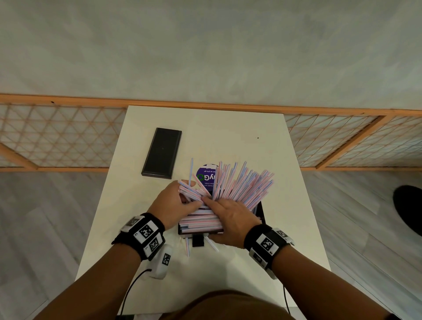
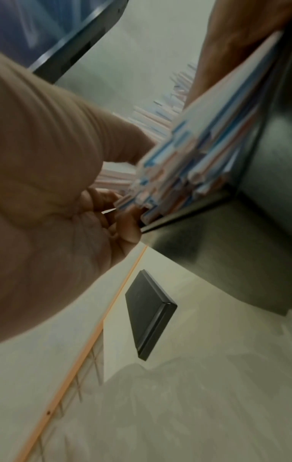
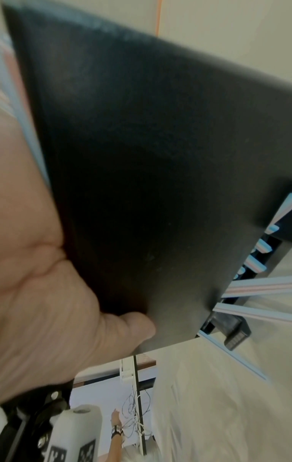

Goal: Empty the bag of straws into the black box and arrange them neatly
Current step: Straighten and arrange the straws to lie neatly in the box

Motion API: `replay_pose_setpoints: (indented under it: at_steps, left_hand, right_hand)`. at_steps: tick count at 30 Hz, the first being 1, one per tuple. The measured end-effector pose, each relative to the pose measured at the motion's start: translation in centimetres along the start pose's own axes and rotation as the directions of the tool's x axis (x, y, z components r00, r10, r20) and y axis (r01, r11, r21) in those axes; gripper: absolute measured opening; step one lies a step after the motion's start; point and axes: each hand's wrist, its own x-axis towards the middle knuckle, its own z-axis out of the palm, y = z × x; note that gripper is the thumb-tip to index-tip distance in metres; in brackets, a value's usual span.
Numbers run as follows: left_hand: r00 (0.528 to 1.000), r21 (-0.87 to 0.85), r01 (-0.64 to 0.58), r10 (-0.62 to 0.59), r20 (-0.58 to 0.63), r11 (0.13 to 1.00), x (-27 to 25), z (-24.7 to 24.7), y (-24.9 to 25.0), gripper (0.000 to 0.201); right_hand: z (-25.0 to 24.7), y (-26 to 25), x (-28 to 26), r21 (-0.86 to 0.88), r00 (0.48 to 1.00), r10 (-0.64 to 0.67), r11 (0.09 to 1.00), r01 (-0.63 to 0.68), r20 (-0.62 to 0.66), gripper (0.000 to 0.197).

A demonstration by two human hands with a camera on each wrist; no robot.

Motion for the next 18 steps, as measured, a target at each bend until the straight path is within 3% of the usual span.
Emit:
replay_pose_setpoints:
  at_steps: [8, 14, 18]
  left_hand:
    - [0.994, 0.008, -0.103, 0.102, 0.026, 0.995, 0.1, 0.0, 0.8, 0.018]
    - [0.987, 0.045, -0.121, 0.125, -0.101, 0.992, 0.2, -0.3, 0.8, 0.006]
    - [0.979, 0.052, -0.118, 0.124, -0.16, 0.992, 0.0, -0.7, 1.6, 0.01]
  right_hand:
    - [-0.3, -0.1, -0.1, 0.023, 1.0, -0.01, 1.0, 0.01, -0.008, 0.101]
    - [-0.8, -0.5, -0.6, 0.015, 0.996, -0.021, 1.0, 0.023, -0.087, 0.107]
    - [-1.7, -1.2, -1.4, -0.037, 0.968, -0.078, 0.997, 0.071, -0.237, 0.082]
